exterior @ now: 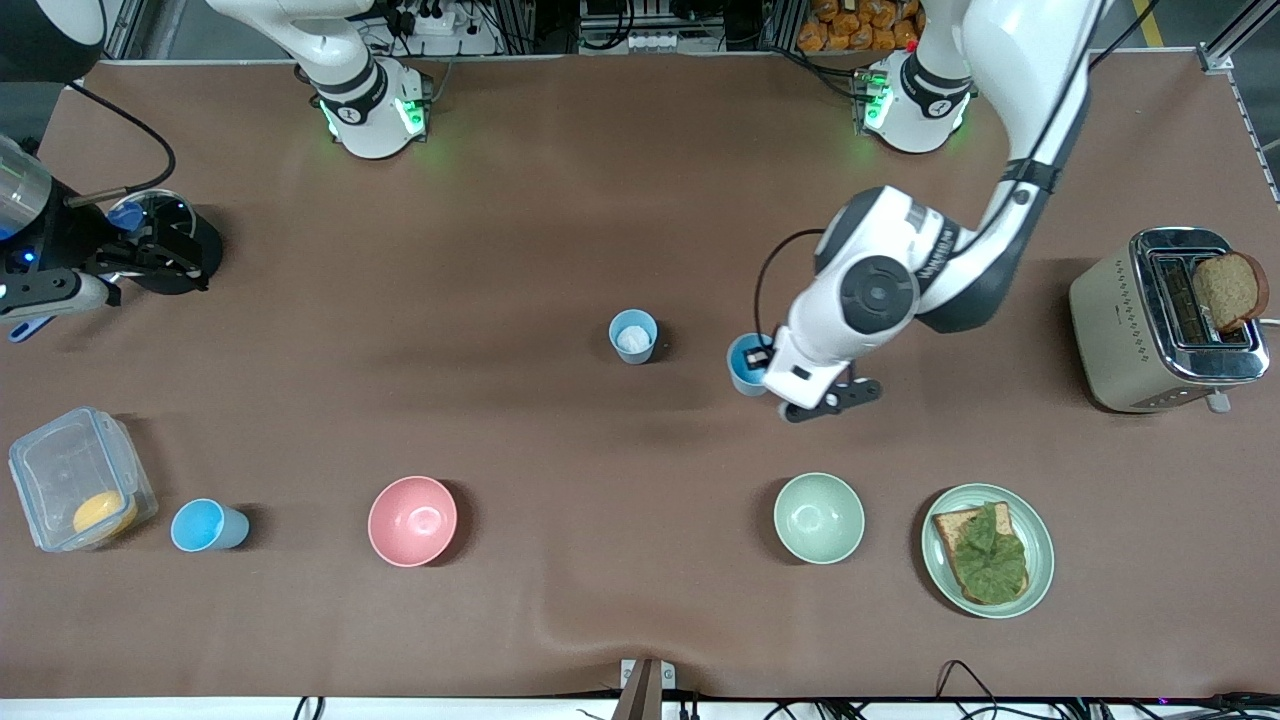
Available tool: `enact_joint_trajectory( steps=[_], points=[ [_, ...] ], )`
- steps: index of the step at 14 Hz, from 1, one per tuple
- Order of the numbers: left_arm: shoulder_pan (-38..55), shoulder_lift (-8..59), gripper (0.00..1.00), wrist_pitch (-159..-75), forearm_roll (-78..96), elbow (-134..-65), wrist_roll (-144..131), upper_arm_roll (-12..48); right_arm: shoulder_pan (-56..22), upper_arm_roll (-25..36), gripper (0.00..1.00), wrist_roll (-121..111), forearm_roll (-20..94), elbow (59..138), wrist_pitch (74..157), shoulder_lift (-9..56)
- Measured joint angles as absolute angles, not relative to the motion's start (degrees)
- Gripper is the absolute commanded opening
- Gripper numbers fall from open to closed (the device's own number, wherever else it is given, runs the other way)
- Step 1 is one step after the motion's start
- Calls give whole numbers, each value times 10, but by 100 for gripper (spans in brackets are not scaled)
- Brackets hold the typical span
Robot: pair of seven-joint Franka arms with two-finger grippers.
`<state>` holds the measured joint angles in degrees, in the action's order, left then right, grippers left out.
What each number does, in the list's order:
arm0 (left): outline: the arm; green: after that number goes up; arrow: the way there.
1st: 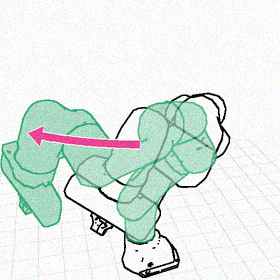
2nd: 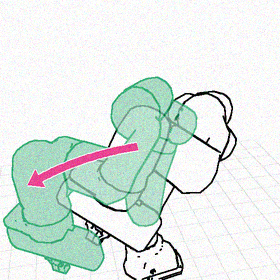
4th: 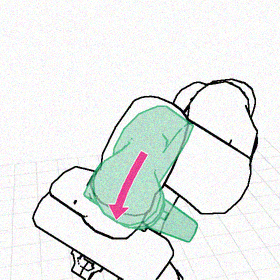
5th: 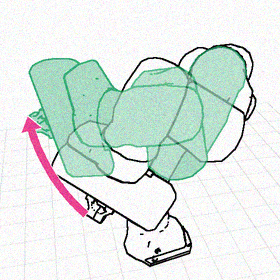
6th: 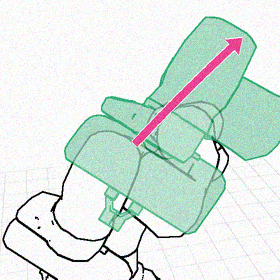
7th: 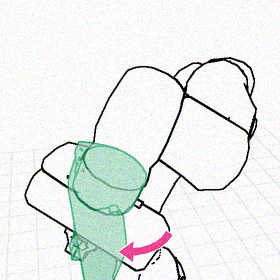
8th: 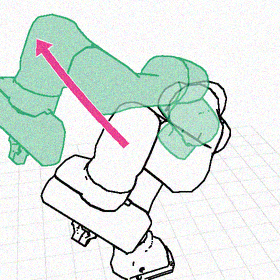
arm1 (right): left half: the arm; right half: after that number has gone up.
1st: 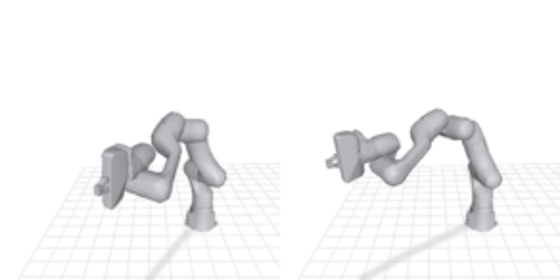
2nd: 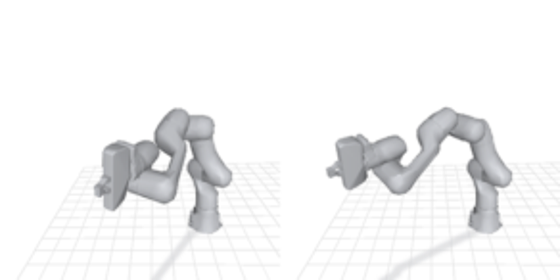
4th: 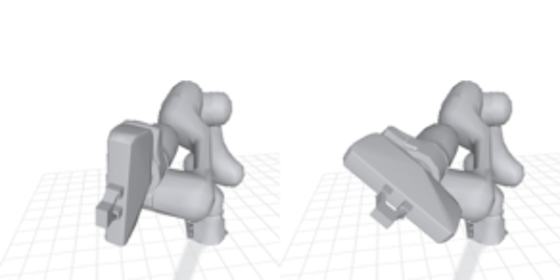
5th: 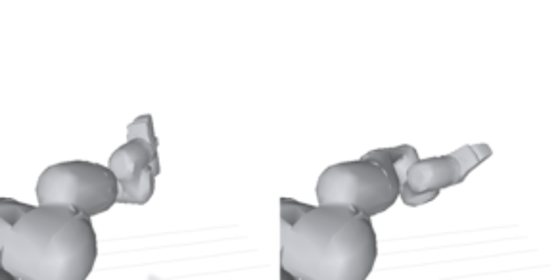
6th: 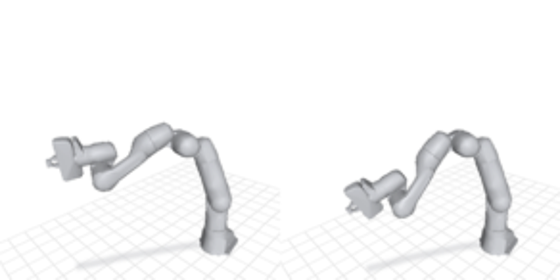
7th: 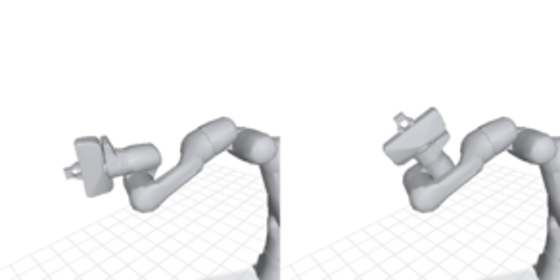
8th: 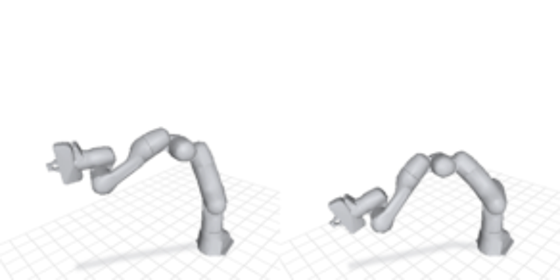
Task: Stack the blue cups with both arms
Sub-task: 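Carry the held blue cup with the left gripper over the placed cup, then lower the cup into the placed cup and open the left gripper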
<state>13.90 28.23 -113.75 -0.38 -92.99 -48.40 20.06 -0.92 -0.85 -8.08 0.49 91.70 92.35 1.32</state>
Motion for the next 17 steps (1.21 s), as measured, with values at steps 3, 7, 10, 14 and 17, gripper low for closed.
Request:
enact_joint_trajectory(
  steps=[3, 7, 10, 14, 17],
  points=[
    [173, 287, 0, -1138, -4, -922, -517, 200, -9, -8, 100, -81, 5, 918, 924, 13],
    [214, 295, 0, -1138, -4, -903, -561, 200, -9, -8, 100, -80, 5, 919, 925, 13],
    [243, 303, 0, -1138, -4, -898, -581, 200, -8, -8, 100, -80, 5, 920, 925, 13],
    [271, 318, 0, -1154, -4, -896, -596, 200, -8, -8, 100, -80, 5, 921, 925, 13],
    [283, 336, 2, -1159, -4, -881, -600, 198, -8, -8, 100, -79, 5, 921, 925, 13]
  ],
)
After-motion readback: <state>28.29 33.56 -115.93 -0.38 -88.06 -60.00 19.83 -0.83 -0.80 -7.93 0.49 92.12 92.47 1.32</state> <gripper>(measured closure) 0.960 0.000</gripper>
